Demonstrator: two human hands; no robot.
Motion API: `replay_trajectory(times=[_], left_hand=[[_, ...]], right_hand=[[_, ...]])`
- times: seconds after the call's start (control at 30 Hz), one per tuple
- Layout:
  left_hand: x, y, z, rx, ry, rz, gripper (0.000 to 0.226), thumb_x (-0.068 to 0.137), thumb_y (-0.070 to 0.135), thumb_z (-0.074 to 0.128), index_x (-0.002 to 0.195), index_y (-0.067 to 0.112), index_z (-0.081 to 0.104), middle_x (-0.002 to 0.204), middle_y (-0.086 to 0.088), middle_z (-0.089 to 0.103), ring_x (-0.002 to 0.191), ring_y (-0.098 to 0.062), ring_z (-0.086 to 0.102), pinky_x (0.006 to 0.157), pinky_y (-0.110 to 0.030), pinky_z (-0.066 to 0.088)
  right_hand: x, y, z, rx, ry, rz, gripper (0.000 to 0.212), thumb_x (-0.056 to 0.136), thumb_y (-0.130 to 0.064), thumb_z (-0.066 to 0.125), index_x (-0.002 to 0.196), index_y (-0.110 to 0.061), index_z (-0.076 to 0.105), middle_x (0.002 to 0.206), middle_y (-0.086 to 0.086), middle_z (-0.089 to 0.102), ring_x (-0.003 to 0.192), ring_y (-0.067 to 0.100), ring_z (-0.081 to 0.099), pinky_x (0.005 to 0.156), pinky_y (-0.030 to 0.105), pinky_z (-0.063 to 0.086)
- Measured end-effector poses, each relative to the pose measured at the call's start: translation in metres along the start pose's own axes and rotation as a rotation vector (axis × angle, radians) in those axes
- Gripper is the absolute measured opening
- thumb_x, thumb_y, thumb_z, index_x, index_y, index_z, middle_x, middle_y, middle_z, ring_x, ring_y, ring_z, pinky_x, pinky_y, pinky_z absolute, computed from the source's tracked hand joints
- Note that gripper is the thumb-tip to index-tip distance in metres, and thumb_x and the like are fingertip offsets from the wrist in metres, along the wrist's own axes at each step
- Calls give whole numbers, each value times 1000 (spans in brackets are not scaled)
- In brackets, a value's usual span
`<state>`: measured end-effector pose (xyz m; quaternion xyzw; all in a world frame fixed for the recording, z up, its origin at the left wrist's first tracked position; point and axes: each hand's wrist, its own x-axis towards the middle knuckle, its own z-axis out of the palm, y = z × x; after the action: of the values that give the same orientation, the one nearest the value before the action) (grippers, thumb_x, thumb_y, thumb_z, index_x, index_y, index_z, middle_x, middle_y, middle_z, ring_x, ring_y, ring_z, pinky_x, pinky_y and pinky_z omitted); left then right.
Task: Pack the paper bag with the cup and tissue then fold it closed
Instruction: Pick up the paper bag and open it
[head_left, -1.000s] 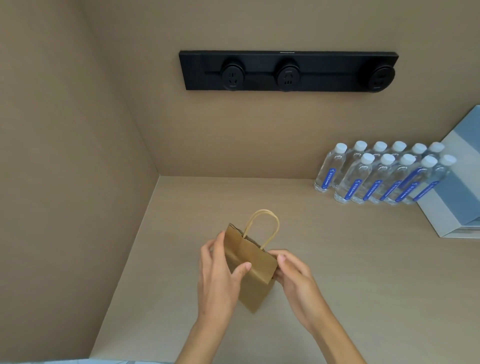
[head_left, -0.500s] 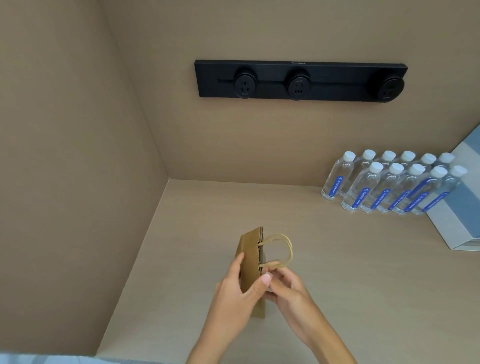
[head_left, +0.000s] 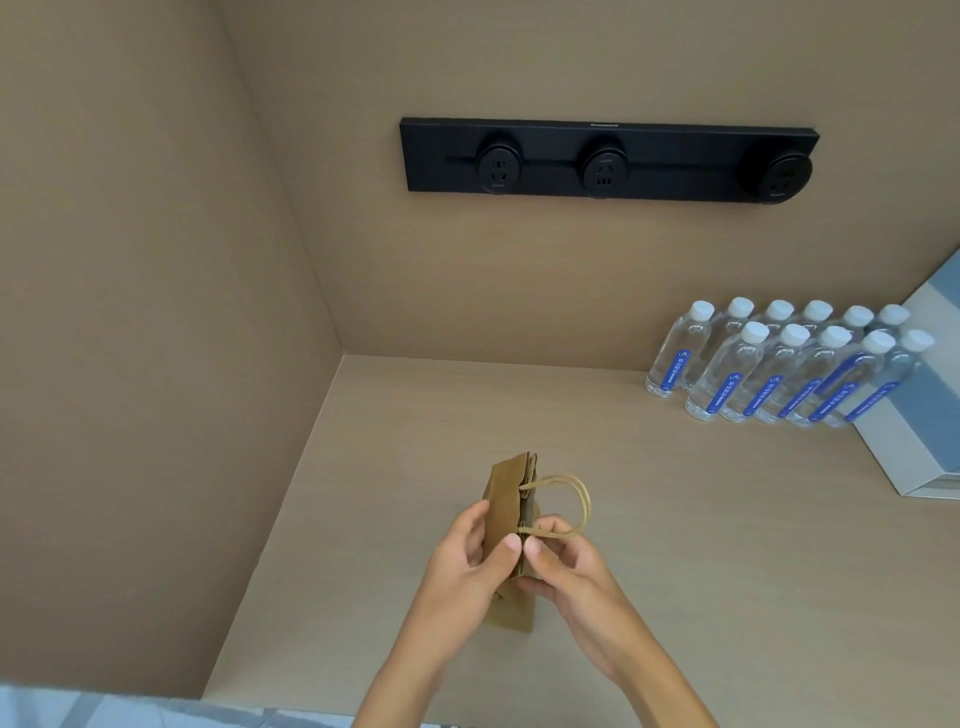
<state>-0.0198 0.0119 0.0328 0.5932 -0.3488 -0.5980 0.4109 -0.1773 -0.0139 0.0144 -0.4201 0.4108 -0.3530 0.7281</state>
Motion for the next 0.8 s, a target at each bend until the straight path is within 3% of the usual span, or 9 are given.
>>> replay_trajectory(times=[0.1, 0.17, 0.27, 0.33, 0.43, 0.47, 0.53, 0.67, 0.8], left_hand=[[0, 2, 0, 156, 58, 26, 48, 94, 21, 56, 140, 18, 45, 130, 7, 66, 117, -4, 62, 102, -31, 48], [-1, 6, 2, 415, 111, 86, 55, 90, 33, 48, 143, 23, 41, 124, 4, 68, 113, -10, 63, 98, -33, 50], [-4, 12, 1, 663, 118, 76, 69, 75, 38, 41, 144, 37, 32, 101, 3, 70, 89, -12, 64, 70, -24, 49], [-3, 16, -1, 705, 115, 48, 67, 71, 30, 41, 137, 36, 38, 95, 1, 69, 81, -12, 62, 60, -23, 46], [0, 23, -7, 756, 183, 35, 31, 71, 23, 42, 97, 22, 60, 85, -3, 66, 74, -23, 56, 63, -34, 50], [0, 25, -9, 790, 233, 27, 14, 72, 23, 43, 77, 20, 56, 77, -5, 62, 70, -28, 52, 61, -36, 47], [2, 28, -14, 865, 305, 0, 22, 76, 26, 47, 58, 16, 41, 67, -6, 52, 68, -34, 49, 55, -35, 39], [5, 36, -28, 957, 312, -21, 24, 81, 21, 47, 58, 17, 40, 83, -12, 63, 88, -40, 57, 66, -33, 41], [12, 53, -39, 1009, 284, -28, 15, 78, 18, 45, 66, 17, 38, 90, -15, 67, 92, -38, 61, 74, -38, 50]], right_hand=[[0, 2, 0, 47, 22, 11, 28, 84, -27, 70, 99, -10, 54, 100, 12, 65, 94, 23, 63, 89, 38, 49], [0, 2, 1, 71, 30, 10, 22, 84, -21, 68, 97, -9, 55, 98, 13, 67, 90, 23, 64, 84, 36, 51], [1, 5, 5, 32, 107, 4, 12, 86, -3, 58, 96, 4, 56, 92, 16, 68, 83, 26, 64, 75, 36, 56], [1, 6, 11, -44, 175, -6, 12, 88, 7, 52, 95, 2, 60, 82, 12, 68, 71, 20, 63, 66, 34, 57], [1, 3, 23, -129, 240, -41, 12, 90, 5, 56, 99, -3, 59, 83, 16, 72, 58, 21, 58, 48, 29, 51], [0, 1, 25, -157, 270, -50, 16, 90, 5, 57, 102, -4, 57, 85, 19, 72, 53, 23, 54, 46, 28, 47], [0, -3, 25, -237, 331, -44, 30, 88, 2, 57, 112, -14, 50, 88, 25, 67, 44, 23, 48, 45, 27, 43], [-11, -17, 19, -450, 400, -21, 69, 71, -7, 51, 124, -48, 34, 68, 10, 57, 39, 19, 46, 43, 21, 42], [-31, -28, 14, -533, 456, -41, 75, 63, -12, 48, 115, -63, 29, 56, 0, 49, 45, 16, 41, 49, 32, 37]])
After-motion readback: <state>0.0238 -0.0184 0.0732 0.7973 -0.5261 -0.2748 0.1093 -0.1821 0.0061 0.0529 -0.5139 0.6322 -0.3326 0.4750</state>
